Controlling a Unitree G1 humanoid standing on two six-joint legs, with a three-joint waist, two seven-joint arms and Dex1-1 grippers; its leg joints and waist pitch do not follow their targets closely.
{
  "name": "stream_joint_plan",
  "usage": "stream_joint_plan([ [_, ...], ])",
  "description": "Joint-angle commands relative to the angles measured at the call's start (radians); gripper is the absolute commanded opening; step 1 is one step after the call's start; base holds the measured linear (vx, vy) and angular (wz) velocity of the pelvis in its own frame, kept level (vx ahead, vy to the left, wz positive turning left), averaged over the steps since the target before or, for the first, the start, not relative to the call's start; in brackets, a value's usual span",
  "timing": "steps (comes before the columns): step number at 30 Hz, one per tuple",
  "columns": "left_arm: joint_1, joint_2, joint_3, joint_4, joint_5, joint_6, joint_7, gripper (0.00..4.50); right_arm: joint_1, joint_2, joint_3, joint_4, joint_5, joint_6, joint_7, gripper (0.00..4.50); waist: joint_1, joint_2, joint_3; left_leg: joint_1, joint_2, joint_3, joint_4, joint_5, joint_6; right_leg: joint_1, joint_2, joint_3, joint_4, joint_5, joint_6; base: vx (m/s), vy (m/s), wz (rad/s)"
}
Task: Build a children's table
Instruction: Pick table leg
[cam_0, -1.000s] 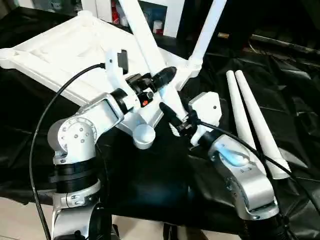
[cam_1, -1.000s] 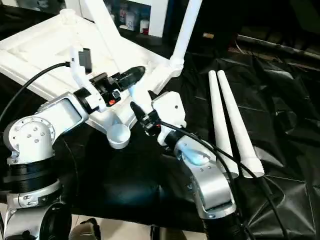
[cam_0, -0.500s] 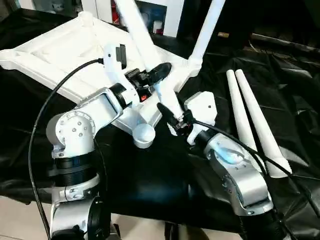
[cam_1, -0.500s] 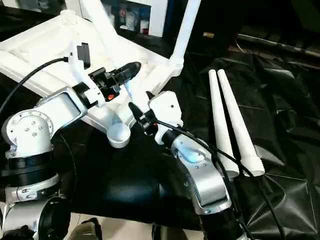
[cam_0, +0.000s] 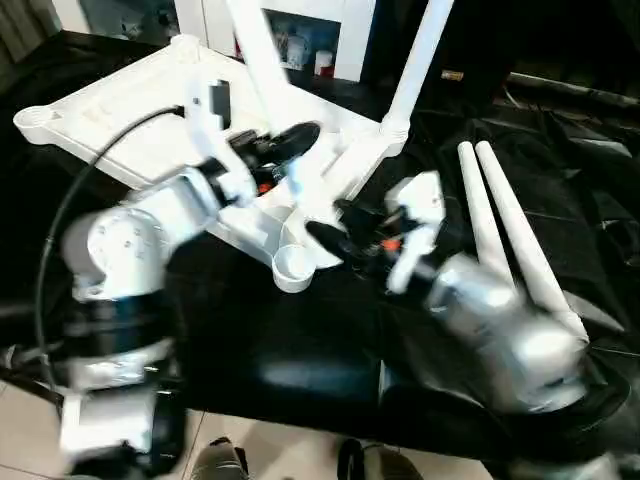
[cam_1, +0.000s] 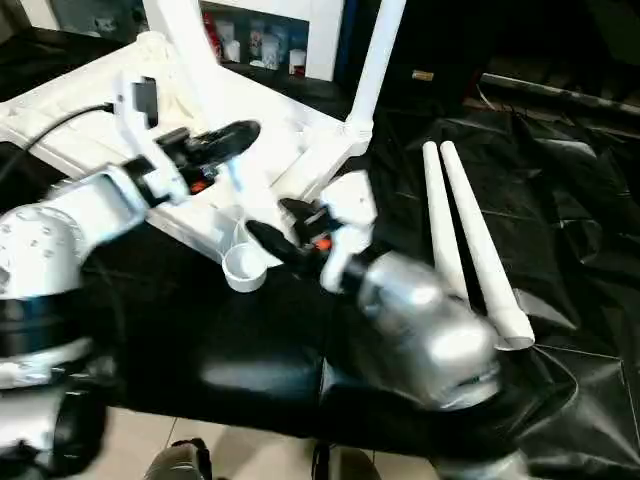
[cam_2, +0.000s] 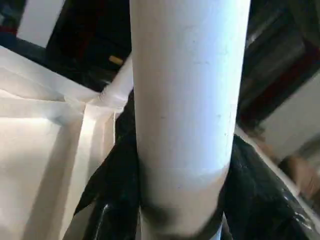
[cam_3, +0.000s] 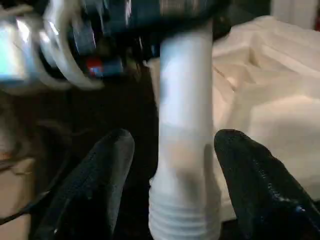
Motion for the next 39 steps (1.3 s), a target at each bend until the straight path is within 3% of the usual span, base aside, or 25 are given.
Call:
stream_joint_plan([
  [1, -0.025, 0.012, -0.025, -0.001, -0.018, 0.018, -0.037, 1.90, -0.025, -0.024, -0.047, 0.015, 0.077, 0.080, 0.035, 2.92, 0.008, 0.028, -0.102, 0.024, -0.018, 0.014, -0.062, -0.200, -0.024, 0.071, -0.026, 0.024, -0.054, -0.157, -0.179, 0.000, 0.000, 0.00],
  [5, -0.036, 0.036, -0.037, -0.008, -0.055, 0.053, -0.093, 1.90, -0.078, -0.074, -0.079, 0.056, 0.121, 0.162, 0.079, 2.92, 0.014, 0.019, -0.103, 0.022, -0.020, 0.016, -0.061, -0.170, -0.027, 0.072, -0.026, 0.024, -0.052, -0.144, -0.193, 0.000, 0.000, 0.00],
  [6, -0.037, 0.036, -0.038, -0.007, -0.056, 0.053, -0.095, 1.90, -0.082, -0.076, -0.083, 0.058, 0.128, 0.172, 0.079, 2.92, 0.017, 0.021, -0.105, 0.022, -0.020, 0.016, -0.060, -0.165, -0.027, 0.073, -0.026, 0.024, -0.050, -0.138, -0.196, 0.000, 0.000, 0.00],
  [7, -0.040, 0.038, -0.041, -0.005, -0.060, 0.055, -0.105, 1.89, -0.096, -0.085, -0.095, 0.070, 0.150, 0.211, 0.082, 2.92, 0.018, 0.016, -0.110, 0.021, -0.020, 0.017, -0.058, -0.150, -0.024, 0.077, -0.026, 0.024, -0.048, -0.123, -0.200, 0.000, 0.000, 0.00],
  [11, -0.042, 0.038, -0.039, -0.026, -0.101, 0.089, -0.130, 1.89, -0.118, -0.117, -0.076, 0.086, 0.176, 0.267, 0.096, 2.92, 0.028, 0.016, -0.115, 0.022, -0.019, 0.019, -0.055, -0.120, -0.024, 0.078, -0.028, 0.023, -0.042, -0.098, -0.210, 0.000, 0.000, 0.00],
  [23, -0.033, 0.048, -0.083, -0.084, -0.172, 0.107, -0.241, 1.89, -0.125, -0.123, -0.036, 0.089, 0.198, 0.307, 0.117, 2.92, 0.034, 0.012, -0.117, 0.019, -0.017, 0.019, -0.055, -0.140, -0.038, 0.078, -0.031, 0.022, -0.045, -0.154, -0.194, 0.000, 0.000, 0.00],
  [31, -0.034, 0.035, -0.071, -0.088, -0.185, 0.101, -0.235, 1.89, -0.103, -0.099, -0.015, 0.080, 0.193, 0.314, 0.095, 2.13, 0.033, 0.006, -0.119, 0.018, -0.019, 0.018, -0.054, -0.169, -0.049, 0.075, -0.032, 0.022, -0.054, -0.246, -0.151, 0.000, 0.000, 0.00],
  [37, -0.028, 0.034, -0.077, -0.091, -0.177, 0.090, -0.233, 1.89, -0.098, -0.088, 0.001, 0.083, 0.185, 0.295, 0.083, 1.98, 0.034, 0.008, -0.120, 0.016, -0.018, 0.017, -0.053, -0.168, -0.054, 0.072, -0.031, 0.021, -0.051, -0.240, -0.141, 0.000, 0.000, 0.00],
  [38, -0.025, 0.034, -0.080, -0.094, -0.169, 0.086, -0.228, 1.89, -0.097, -0.086, 0.002, 0.083, 0.181, 0.289, 0.079, 1.98, 0.034, 0.003, -0.120, 0.015, -0.019, 0.017, -0.053, -0.165, -0.053, 0.073, -0.030, 0.021, -0.051, -0.235, -0.142, 0.000, 0.000, 0.00],
  [39, -0.023, 0.034, -0.085, -0.097, -0.157, 0.080, -0.219, 2.24, -0.096, -0.083, 0.001, 0.083, 0.177, 0.282, 0.074, 1.97, 0.034, 0.004, -0.120, 0.015, -0.019, 0.017, -0.053, -0.164, -0.052, 0.073, -0.031, 0.021, -0.050, -0.234, -0.142, 0.000, 0.000, 0.00],
])
